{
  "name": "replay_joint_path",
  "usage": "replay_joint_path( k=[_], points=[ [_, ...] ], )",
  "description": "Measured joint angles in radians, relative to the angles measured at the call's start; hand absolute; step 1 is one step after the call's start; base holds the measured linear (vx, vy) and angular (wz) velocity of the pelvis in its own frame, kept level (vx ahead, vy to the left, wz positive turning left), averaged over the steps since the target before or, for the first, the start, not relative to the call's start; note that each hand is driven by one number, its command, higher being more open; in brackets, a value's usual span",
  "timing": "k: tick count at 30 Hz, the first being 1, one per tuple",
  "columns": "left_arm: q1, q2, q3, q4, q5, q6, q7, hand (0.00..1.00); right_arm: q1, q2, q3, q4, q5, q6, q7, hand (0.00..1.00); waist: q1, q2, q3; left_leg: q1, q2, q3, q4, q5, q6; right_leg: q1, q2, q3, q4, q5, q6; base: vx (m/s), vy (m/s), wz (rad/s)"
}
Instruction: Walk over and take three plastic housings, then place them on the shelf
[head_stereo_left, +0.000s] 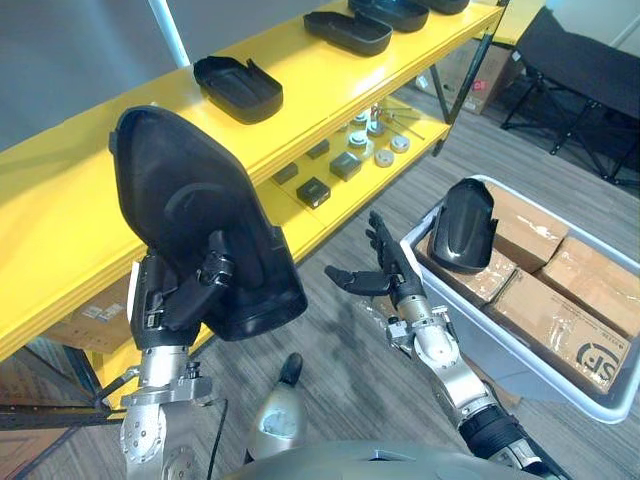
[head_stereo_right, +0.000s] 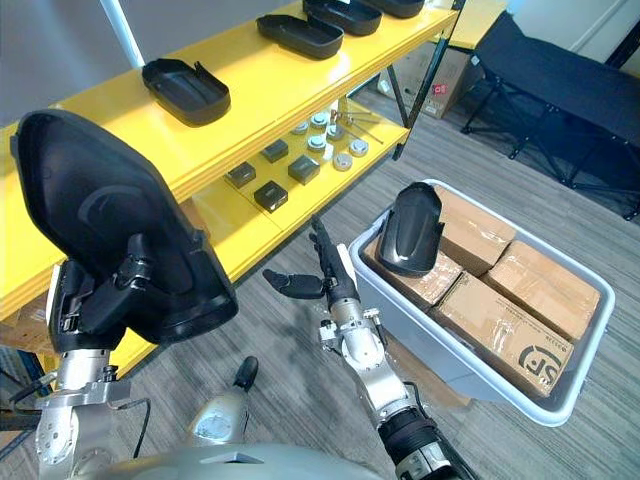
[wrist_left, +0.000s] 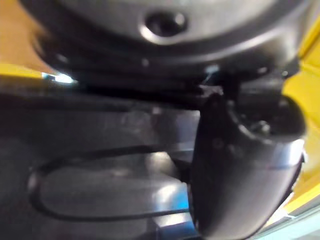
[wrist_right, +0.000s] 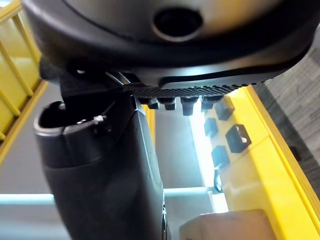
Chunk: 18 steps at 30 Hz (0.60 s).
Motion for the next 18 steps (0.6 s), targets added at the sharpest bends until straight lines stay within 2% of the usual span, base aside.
replay_joint_path(
  k=[1, 2, 4, 6, 7, 8, 9, 10, 11, 12, 13, 14, 15, 18],
  points=[
    [-0.021, 0.022, -0.013, 0.0, 0.0, 0.0, -0.016, 0.0, 0.003, 0.0, -0.02, 0.0, 0.0, -0.003, -0.004, 1.0, -0.017, -0.005, 0.003, -0.003, -0.008, -0.017, -0.011, 0.005, 0.01, -0.023, -0.007, 0.064, 0.048, -0.014, 0.005, -0.05, -0.012, 0.49],
    [-0.042, 0.047, -0.023, 0.0, 0.001, -0.001, -0.025, 0.0, 0.004, -0.001, -0.036, 0.0, 0.0, -0.016, -0.007, 1.0, -0.02, -0.01, 0.006, -0.013, -0.009, -0.021, -0.016, 0.008, 0.014, -0.043, -0.009, 0.088, 0.078, -0.029, 0.001, -0.05, -0.026, 0.34],
    [-0.07, 0.073, -0.028, 0.0, 0.003, -0.006, -0.022, 0.0, 0.002, -0.001, -0.057, -0.022, 0.002, -0.036, -0.004, 1.0, -0.019, -0.023, 0.029, -0.029, -0.01, -0.016, -0.015, 0.017, 0.022, -0.063, -0.013, 0.094, 0.088, -0.066, 0.013, -0.06, -0.051, 0.02],
    [-0.089, 0.077, -0.033, 0.0, 0.009, -0.006, 0.009, 0.0, -0.011, -0.003, -0.071, -0.037, 0.002, -0.071, 0.002, 1.0, -0.02, -0.028, 0.056, -0.056, -0.01, -0.009, -0.006, 0.037, 0.022, -0.094, -0.013, 0.124, 0.092, -0.098, 0.058, -0.1, -0.054, -0.09],
    [-0.098, 0.074, -0.044, 0.002, 0.023, -0.007, 0.036, 0.0, -0.026, -0.006, -0.086, -0.037, 0.002, -0.085, 0.005, 1.0, -0.024, -0.016, 0.084, -0.064, -0.007, -0.004, -0.002, 0.046, 0.032, -0.107, -0.011, 0.134, 0.102, -0.106, 0.087, -0.18, -0.039, -0.05],
    [-0.098, 0.07, -0.056, 0.002, 0.043, -0.007, 0.052, 0.0, -0.028, -0.011, -0.101, -0.036, 0.002, -0.092, 0.006, 1.0, -0.025, -0.003, 0.098, -0.074, -0.004, -0.002, -0.003, 0.042, 0.064, -0.124, -0.009, 0.137, 0.113, -0.11, 0.092, -0.16, -0.03, 0.01],
    [-0.096, 0.07, -0.063, 0.002, 0.044, -0.008, 0.055, 0.0, -0.028, -0.012, -0.108, -0.036, 0.002, -0.093, 0.005, 1.0, -0.027, 0.004, 0.104, -0.078, 0.0, 0.004, -0.004, 0.04, 0.082, -0.126, -0.004, 0.137, 0.111, -0.11, 0.092, -0.15, -0.021, 0.13],
    [-0.095, 0.07, -0.073, 0.002, 0.044, -0.011, 0.063, 0.0, -0.028, -0.011, -0.117, -0.036, 0.002, -0.096, 0.006, 1.0, -0.032, 0.007, 0.117, -0.085, 0.011, 0.048, -0.004, 0.022, 0.099, -0.125, -0.001, 0.132, 0.104, -0.106, 0.095, -0.07, -0.012, 0.21],
    [-0.096, 0.069, -0.075, 0.002, 0.044, -0.015, 0.066, 0.0, -0.029, -0.006, -0.118, -0.036, 0.002, -0.101, 0.009, 1.0, -0.037, -0.002, 0.126, -0.098, 0.011, 0.074, 0.016, 0.003, 0.091, -0.123, -0.007, 0.125, 0.098, -0.102, 0.101, -0.08, 0.01, 0.21],
    [-0.096, 0.069, -0.074, 0.002, 0.044, -0.023, 0.066, 0.0, -0.03, -0.005, -0.117, -0.036, 0.002, -0.106, 0.019, 1.0, -0.037, -0.012, 0.135, -0.142, 0.008, 0.092, 0.11, -0.011, 0.086, -0.122, -0.009, 0.122, 0.091, -0.095, 0.11, -0.01, 0.054, 0.0],
    [-0.095, 0.071, -0.071, 0.002, 0.044, -0.031, 0.071, 0.0, -0.032, -0.007, -0.116, -0.037, 0.003, -0.108, 0.035, 1.0, -0.029, -0.012, 0.149, -0.16, 0.009, 0.102, 0.191, -0.034, 0.047, -0.106, -0.006, 0.133, 0.088, -0.088, 0.124, 0.03, 0.069, -0.08],
    [-0.096, 0.071, -0.07, 0.002, 0.044, -0.032, 0.074, 0.0, -0.032, -0.001, -0.114, -0.038, 0.004, -0.108, 0.042, 1.0, -0.03, -0.019, 0.149, -0.16, 0.008, 0.107, 0.191, -0.034, 0.022, -0.104, -0.01, 0.132, 0.087, -0.088, 0.124, 0.06, 0.071, -0.05],
    [-0.107, 0.069, -0.071, 0.003, 0.046, -0.032, 0.089, 0.0, -0.037, 0.001, -0.114, -0.063, 0.019, -0.11, 0.057, 1.0, -0.025, -0.035, 0.158, -0.16, -0.007, 0.109, 0.181, -0.03, 0.02, -0.105, -0.023, 0.13, 0.085, -0.082, 0.134, 0.05, 0.057, 0.08],
    [-0.126, 0.064, -0.067, 0.01, 0.044, -0.038, 0.111, 0.0, -0.063, 0.005, -0.102, -0.072, 0.042, -0.143, 0.087, 1.0, -0.023, -0.033, 0.164, -0.156, -0.032, 0.109, 0.191, -0.032, 0.024, -0.097, -0.048, 0.13, 0.105, -0.077, 0.14, 0.02, 0.063, 0.14]
  ],
)
